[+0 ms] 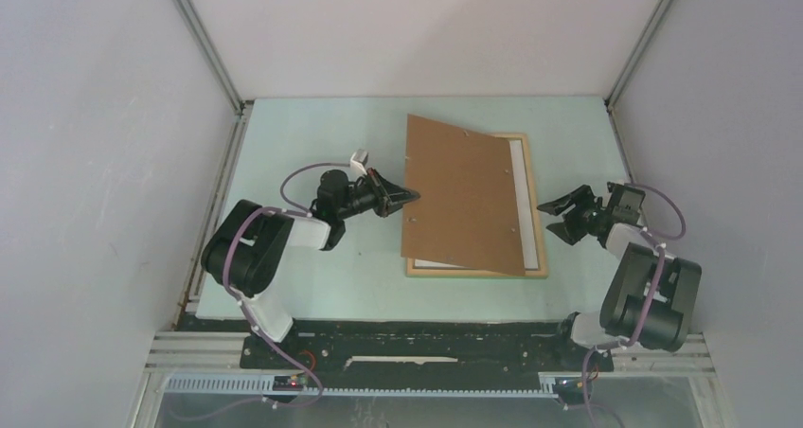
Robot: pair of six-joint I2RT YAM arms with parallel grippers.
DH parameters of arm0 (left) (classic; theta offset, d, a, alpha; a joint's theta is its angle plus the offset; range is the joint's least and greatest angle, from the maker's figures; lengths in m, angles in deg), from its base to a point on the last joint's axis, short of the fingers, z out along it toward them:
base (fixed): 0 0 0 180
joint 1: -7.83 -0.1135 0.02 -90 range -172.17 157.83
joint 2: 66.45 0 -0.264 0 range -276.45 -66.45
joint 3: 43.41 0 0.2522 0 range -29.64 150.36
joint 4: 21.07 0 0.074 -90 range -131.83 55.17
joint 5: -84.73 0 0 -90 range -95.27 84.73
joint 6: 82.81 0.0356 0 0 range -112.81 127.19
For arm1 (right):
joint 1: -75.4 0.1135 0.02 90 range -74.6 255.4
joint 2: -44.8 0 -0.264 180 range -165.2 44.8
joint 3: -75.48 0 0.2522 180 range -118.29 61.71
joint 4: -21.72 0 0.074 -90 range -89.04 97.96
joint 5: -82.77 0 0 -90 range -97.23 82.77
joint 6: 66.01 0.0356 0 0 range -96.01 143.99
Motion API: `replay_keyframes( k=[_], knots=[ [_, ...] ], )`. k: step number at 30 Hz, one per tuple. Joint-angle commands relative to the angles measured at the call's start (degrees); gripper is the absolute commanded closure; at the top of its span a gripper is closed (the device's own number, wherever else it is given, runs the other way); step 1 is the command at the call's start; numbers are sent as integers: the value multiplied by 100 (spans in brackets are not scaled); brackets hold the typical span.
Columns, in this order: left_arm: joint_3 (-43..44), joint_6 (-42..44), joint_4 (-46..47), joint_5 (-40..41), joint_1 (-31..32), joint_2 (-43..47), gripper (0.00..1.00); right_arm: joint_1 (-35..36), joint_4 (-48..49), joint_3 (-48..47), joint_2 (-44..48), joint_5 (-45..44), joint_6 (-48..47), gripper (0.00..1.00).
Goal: Put the photo into the frame
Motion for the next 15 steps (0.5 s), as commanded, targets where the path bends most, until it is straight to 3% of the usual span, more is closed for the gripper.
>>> replay_keyframes(
  k=[1, 7, 15],
  knots=[
    [364, 78, 780, 107, 118, -144, 100, -37, 518, -213, -382, 214, -238, 31],
    [377, 106, 803, 226, 231, -271, 100, -5, 867, -206, -902, 362, -169, 43],
    [596, 32, 1033, 368, 345, -696, 100, 59, 1250, -78, -1290, 606, -16, 46]
  ],
)
